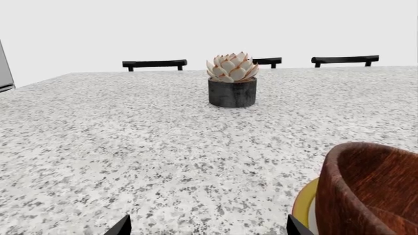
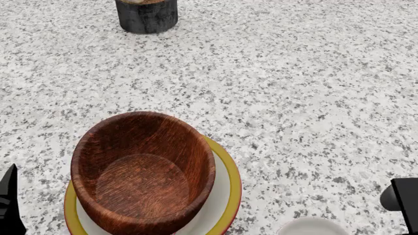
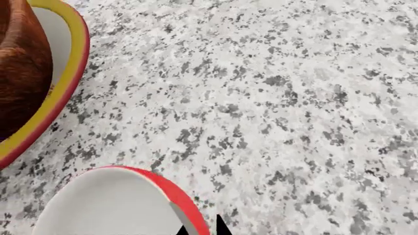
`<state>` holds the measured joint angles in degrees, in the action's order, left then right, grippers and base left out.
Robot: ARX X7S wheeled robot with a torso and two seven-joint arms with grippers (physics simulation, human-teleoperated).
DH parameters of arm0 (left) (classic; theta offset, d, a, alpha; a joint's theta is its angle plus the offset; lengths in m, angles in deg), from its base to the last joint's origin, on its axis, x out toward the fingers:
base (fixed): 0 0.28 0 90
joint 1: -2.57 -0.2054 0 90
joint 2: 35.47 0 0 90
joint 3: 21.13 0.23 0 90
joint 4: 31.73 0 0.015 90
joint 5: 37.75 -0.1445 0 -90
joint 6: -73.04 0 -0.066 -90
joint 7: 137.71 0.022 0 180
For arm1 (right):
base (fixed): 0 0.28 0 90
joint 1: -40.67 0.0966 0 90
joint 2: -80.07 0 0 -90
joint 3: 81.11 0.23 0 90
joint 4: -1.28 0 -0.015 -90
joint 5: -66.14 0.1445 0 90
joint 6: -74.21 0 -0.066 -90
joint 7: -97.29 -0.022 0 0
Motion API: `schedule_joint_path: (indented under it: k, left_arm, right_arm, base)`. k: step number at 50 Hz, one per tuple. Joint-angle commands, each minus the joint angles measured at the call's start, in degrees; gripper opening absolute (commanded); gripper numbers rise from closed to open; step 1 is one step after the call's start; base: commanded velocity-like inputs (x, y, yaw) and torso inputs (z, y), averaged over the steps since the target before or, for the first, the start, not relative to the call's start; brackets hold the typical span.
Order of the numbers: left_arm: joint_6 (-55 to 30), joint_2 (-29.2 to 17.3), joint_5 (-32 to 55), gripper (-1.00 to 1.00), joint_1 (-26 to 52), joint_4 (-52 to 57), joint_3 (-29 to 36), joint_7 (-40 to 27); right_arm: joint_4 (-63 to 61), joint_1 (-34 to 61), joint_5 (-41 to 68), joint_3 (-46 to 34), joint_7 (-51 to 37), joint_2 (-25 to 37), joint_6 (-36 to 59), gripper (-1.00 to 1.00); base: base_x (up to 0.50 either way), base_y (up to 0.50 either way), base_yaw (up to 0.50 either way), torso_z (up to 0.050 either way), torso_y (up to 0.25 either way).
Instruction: Stack the bowls from largest to smallest.
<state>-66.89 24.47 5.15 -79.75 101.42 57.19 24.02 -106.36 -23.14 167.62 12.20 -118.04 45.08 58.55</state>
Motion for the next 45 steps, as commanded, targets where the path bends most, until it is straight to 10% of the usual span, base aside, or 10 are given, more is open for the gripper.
schedule_joint_path:
  k: [1, 25, 45]
  left_arm:
    - [-0.17, -0.17, 0.39, 1.00, 0.08, 0.21, 0.06, -0.33]
    - [0.18, -0.61, 1.16, 1.00, -0.02, -0.02, -0.67, -0.52]
    - [-0.20, -0.36, 4.88, 1.00, 0.50, -0.05, -2.60, -0.38]
  right_arm:
    - [-0.40, 4.39, 5.74, 1.20, -4.60, 1.58, -2.57, -1.00]
    - [5.30, 27.06, 14.99, -5.82, -16.73, -8.95, -14.48, -1.00]
    - [18.78, 39.91, 14.20, -17.34, -15.98, -29.54, -19.84, -1.00]
  base:
    - [0.00, 0.00, 0.00, 0.000, 0.000]
    - [0.00, 0.00, 0.00, 0.000, 0.000]
    - [0.00, 0.00, 0.00, 0.000, 0.000]
